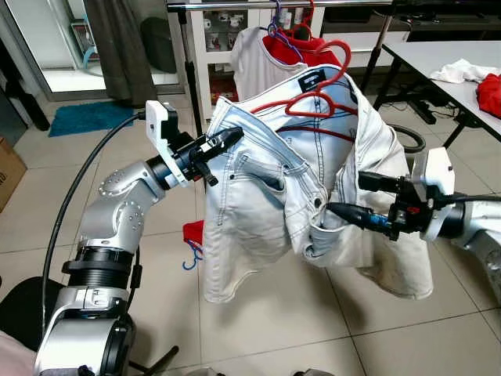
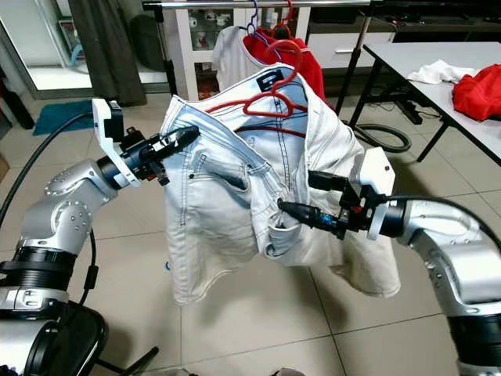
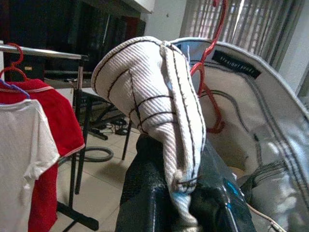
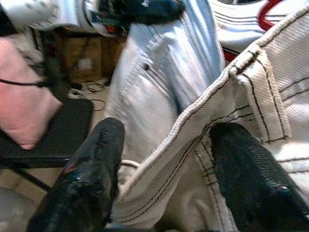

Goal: Hang hanger

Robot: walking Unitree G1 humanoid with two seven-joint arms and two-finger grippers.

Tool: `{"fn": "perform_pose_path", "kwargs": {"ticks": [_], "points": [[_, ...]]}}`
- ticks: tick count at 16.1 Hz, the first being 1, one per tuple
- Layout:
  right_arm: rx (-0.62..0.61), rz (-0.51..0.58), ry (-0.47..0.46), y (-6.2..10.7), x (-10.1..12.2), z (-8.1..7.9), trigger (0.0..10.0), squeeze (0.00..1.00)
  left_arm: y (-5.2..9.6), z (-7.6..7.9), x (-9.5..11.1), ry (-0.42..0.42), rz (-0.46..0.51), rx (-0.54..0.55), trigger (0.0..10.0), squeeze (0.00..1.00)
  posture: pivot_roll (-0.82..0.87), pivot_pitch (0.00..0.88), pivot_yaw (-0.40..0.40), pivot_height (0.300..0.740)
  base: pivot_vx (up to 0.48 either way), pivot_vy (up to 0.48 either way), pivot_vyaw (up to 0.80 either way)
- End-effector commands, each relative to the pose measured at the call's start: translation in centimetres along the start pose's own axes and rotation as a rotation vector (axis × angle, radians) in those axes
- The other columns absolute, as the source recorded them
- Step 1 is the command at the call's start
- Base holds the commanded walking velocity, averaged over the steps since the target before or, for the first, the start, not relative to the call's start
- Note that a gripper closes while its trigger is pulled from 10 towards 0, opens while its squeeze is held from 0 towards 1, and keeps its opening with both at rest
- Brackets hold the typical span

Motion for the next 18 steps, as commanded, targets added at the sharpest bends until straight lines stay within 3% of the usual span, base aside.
{"fn": "perform_pose_path", "kwargs": {"ticks": [1, 2, 5, 9, 12, 14, 16, 17, 18], "points": [[0.062, 0.053, 0.023, -0.2, 1.9, -0.6, 10.0, 1.00, -0.8, -0.1, 1.5, -0.061, 0.030, -0.031, 0.0, 0.00, -0.10, 0.000, 0.025, 0.740, 0.000, 0.000, 0.00], [0.050, 0.054, 0.028, -0.1, 2.0, -0.5, 10.0, 1.00, -0.8, -0.1, 1.4, -0.062, 0.028, -0.029, 0.0, 0.00, -0.10, 0.000, 0.025, 0.740, 0.000, 0.000, 0.00], [-0.129, 0.046, 0.048, 1.8, 2.7, 2.2, 10.0, 1.00, -0.4, -0.2, 1.3, -0.069, 0.021, -0.031, 0.0, 0.00, -0.10, 0.000, 0.020, 0.740, 0.000, 0.000, 0.00], [-0.089, 0.043, 0.022, 4.5, 3.9, 2.0, 10.0, 1.00, -0.1, 0.0, 1.4, -0.072, 0.028, -0.081, 0.0, 0.00, -0.11, 0.000, 0.012, 0.740, 0.000, 0.000, 0.00], [-0.139, -0.015, 0.043, 5.2, 3.7, 2.7, 10.0, 1.00, -0.1, -0.2, 1.2, -0.088, 0.013, -0.071, 0.0, 0.00, -0.11, 0.000, 0.008, 0.740, 0.000, 0.000, 0.00], [-0.155, -0.096, 0.086, 3.4, 2.5, 2.5, 10.0, 1.00, -0.2, -0.5, 1.2, -0.115, 0.007, -0.043, 0.0, 0.00, -0.11, 0.000, 0.004, 0.740, 0.000, 0.000, 0.00], [-0.121, -0.074, 0.148, -1.1, 1.4, 0.9, 10.0, 1.00, -0.5, -0.4, 1.1, -0.119, 0.010, -0.033, 0.0, 0.00, -0.11, 0.000, 0.009, 0.740, 0.000, 0.000, 0.00], [-0.102, -0.099, 0.183, -2.1, 0.8, 0.3, 10.0, 1.00, -0.5, -0.4, 1.0, -0.120, 0.006, -0.034, 0.0, 0.00, -0.11, 0.000, 0.010, 0.740, 0.000, 0.000, 0.00], [-0.042, -0.240, 0.243, -2.7, -1.2, -0.6, 10.0, 1.00, -0.5, -0.3, 0.8, -0.127, -0.006, -0.037, 0.0, 0.00, -0.11, 0.000, 0.010, 0.740, 0.000, 0.000, 0.00]]}}
Point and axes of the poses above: a point about 5 cm out from each wrist's last joint towards the gripper, its own y axis pointing back from the gripper into the wrist, its own x axis along the axis of the wrist's last joint, z = x × y, the point moved 1 cm from there along -y, pointing out of the wrist towards the gripper, and after that the axes turned 9 degrees about -y, right-handed, at the moved point
